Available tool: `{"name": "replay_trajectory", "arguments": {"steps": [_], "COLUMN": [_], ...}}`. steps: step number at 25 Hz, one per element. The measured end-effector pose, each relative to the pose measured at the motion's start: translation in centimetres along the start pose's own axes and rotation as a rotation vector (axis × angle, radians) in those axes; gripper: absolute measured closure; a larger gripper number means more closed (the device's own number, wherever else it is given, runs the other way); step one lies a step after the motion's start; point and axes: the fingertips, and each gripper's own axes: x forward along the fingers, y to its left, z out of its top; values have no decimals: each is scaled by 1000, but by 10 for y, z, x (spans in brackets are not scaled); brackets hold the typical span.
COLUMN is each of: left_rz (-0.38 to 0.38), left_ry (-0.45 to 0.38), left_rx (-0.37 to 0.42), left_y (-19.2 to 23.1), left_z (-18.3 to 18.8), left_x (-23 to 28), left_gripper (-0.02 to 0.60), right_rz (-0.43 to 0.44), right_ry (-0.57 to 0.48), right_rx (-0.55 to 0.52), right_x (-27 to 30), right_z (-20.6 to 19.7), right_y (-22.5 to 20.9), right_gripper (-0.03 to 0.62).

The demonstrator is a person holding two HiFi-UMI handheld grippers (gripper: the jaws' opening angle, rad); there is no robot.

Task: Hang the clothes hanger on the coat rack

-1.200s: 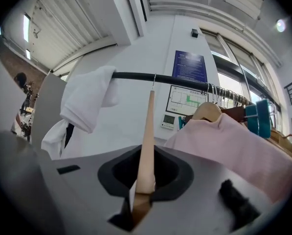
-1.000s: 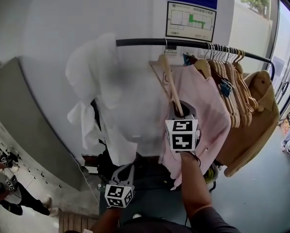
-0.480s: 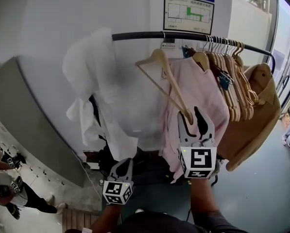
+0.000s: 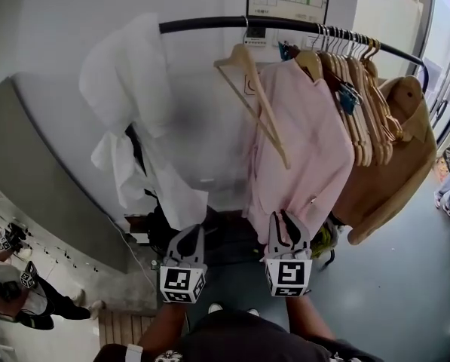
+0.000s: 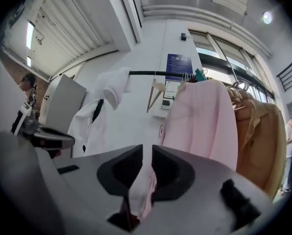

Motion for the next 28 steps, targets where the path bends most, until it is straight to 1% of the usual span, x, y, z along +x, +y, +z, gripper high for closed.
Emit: {"name": "replay_trajectory", "arguments": {"steps": [3, 4, 9, 18, 28], "left_rz": [-16, -20, -23, -15, -18], "left_ry": [1, 1, -3, 2, 5], "left_rx": [-4, -2, 6, -6, -8], "left_y": [-8, -10, -16, -16, -20], "left_z": [-1, -1, 1, -2, -2], "left_x": [0, -1, -5, -12, -14], "left_gripper": [572, 572, 572, 572, 572], "right_rz": [22, 32, 64, 49, 69], "right_ry": [1, 4, 23, 28, 26], "right_rx": [16, 21, 33, 18, 19], "right_x": [-11, -14, -18, -17, -20], "right_z": [-19, -23, -30, -30, -29], "right_y": [13, 18, 25, 23, 27], "right_gripper": [572, 579, 580, 580, 580]}}
